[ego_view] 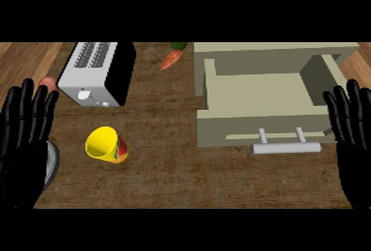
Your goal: Pick up the cup, place it into the drawer and close the drawer
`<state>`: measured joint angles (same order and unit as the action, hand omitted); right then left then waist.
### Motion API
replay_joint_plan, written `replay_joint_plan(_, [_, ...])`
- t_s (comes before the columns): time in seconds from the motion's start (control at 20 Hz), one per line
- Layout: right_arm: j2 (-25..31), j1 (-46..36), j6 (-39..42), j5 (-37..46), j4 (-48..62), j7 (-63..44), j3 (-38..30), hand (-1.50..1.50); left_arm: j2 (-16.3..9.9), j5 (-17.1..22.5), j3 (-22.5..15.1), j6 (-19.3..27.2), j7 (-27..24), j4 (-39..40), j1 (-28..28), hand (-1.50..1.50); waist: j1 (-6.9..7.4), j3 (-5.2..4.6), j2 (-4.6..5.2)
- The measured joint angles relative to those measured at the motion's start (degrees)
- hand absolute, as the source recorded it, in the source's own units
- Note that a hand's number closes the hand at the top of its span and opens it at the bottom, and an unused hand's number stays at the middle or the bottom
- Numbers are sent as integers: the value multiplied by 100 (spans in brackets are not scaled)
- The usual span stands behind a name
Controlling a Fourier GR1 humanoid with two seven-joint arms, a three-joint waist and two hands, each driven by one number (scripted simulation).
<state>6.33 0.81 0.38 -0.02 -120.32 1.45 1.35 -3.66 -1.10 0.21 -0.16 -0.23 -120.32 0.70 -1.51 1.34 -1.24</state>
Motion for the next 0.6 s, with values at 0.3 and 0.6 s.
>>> replay_joint_plan(0.3, [-11,-106,30,-91,45,65,-65,-150,-675,1369,69,-1501,-284,312,-253,-150,69,-117,108])
replay_joint_plan(0.6, [152,-245,333,-220,266,-459,158,-150,-1278,3260,479,-2684,249,1396,-288,-150,118,-141,152])
